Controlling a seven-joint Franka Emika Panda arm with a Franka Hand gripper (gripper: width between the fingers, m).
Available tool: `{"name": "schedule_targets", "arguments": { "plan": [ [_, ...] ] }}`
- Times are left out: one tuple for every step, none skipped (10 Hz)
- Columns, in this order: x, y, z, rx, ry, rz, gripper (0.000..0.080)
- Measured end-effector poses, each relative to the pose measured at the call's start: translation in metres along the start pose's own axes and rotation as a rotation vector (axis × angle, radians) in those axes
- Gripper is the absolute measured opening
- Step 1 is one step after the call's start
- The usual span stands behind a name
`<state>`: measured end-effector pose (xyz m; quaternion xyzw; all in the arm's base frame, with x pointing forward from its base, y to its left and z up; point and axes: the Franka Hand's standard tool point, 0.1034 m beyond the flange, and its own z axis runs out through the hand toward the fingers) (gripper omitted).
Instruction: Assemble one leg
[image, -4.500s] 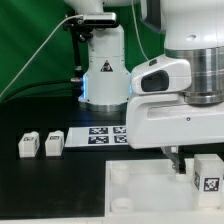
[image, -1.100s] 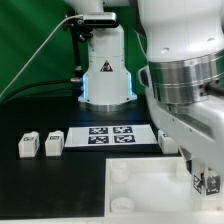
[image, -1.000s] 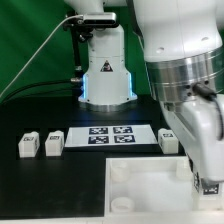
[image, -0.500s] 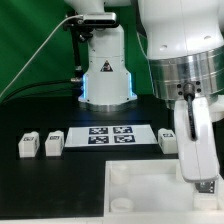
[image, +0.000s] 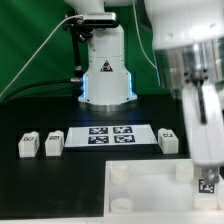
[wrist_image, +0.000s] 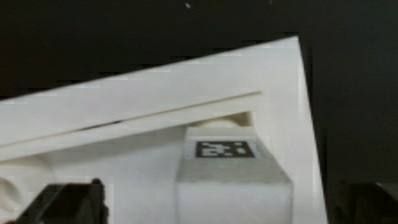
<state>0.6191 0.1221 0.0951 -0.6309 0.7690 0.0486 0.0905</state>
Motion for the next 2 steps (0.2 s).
{"name": "schedule_targets", "arguments": {
  "plan": [
    [-0.0014,-0.0005,-0.0038,0.002,-0.003,-0.014,0.0649],
    [0.0005,0.0008,0.0003,-0.003,0.001,-0.013,0.0649]
  ]
}}
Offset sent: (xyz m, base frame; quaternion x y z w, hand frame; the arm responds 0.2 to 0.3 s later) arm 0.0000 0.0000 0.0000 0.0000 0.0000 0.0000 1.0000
